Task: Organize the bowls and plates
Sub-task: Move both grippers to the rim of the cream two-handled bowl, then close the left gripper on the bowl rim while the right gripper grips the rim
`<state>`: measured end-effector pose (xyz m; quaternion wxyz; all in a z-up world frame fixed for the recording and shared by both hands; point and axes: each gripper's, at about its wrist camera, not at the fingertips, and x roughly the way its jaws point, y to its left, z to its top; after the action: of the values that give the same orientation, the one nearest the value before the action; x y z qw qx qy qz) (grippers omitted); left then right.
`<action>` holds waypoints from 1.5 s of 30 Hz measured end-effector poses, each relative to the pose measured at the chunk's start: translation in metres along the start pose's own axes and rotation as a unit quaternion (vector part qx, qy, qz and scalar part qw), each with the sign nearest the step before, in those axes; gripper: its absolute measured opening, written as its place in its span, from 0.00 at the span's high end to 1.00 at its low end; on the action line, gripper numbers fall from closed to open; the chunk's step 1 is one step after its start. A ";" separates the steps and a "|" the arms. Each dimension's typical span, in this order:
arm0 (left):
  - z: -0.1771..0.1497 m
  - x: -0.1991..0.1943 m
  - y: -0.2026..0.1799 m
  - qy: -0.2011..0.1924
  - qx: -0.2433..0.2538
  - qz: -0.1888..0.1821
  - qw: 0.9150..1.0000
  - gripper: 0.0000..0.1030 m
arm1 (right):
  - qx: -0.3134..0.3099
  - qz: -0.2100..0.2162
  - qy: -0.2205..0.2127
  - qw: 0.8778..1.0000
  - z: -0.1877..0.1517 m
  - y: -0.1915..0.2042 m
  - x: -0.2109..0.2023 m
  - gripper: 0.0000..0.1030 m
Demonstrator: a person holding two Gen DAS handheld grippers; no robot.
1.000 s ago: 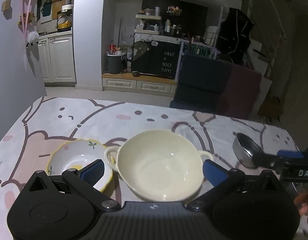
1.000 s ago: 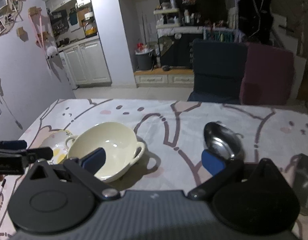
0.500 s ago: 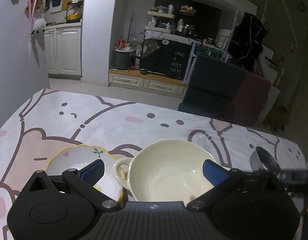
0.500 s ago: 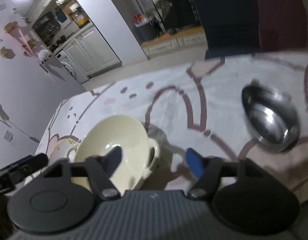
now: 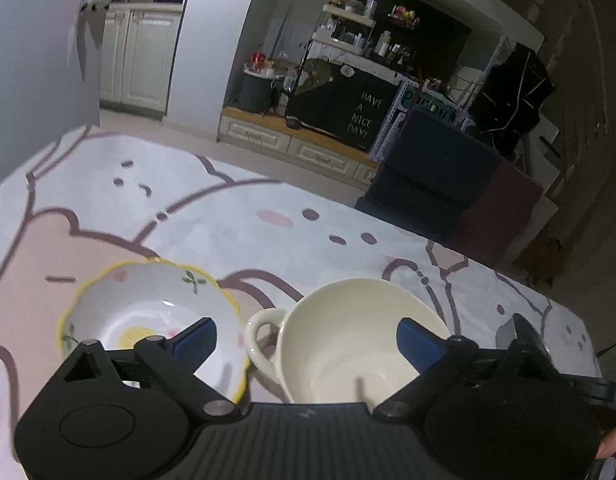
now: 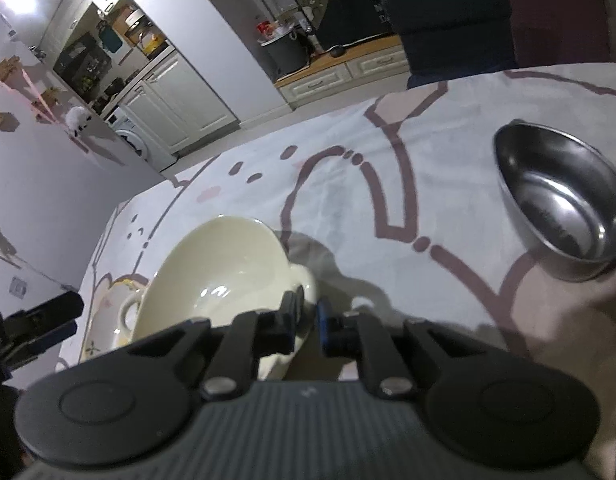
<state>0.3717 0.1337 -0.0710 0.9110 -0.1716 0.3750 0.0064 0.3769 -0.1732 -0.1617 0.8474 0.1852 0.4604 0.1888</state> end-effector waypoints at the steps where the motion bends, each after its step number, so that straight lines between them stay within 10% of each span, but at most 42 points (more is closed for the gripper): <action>1: -0.001 0.002 -0.001 0.005 -0.002 -0.004 1.000 0.12 | 0.002 -0.003 -0.001 1.000 0.001 -0.003 -0.001 0.88; 14: -0.019 0.038 -0.047 0.038 0.067 -0.032 0.997 0.17 | 0.029 -0.057 -0.012 0.998 0.005 -0.052 -0.037 0.89; 22: -0.019 0.056 -0.036 0.071 0.006 -0.046 0.996 0.18 | 0.010 -0.067 -0.011 0.998 0.004 -0.051 -0.039 0.88; 30: -0.018 0.069 -0.035 0.098 -0.002 -0.037 0.994 0.55 | -0.001 -0.071 -0.005 0.997 0.007 -0.049 -0.037 0.87; 34: -0.018 0.074 -0.033 0.106 -0.012 -0.033 0.994 0.75 | -0.021 -0.073 -0.020 0.997 0.007 -0.048 -0.041 0.73; 45: -0.017 0.075 -0.032 0.110 -0.012 -0.030 0.993 0.75 | -0.022 -0.070 -0.016 0.997 0.011 -0.052 -0.042 0.38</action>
<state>0.4185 0.0890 -0.1236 0.8616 -0.1939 0.4678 -0.0355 0.3731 -0.2400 -0.1517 0.8698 0.1372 0.4541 0.1358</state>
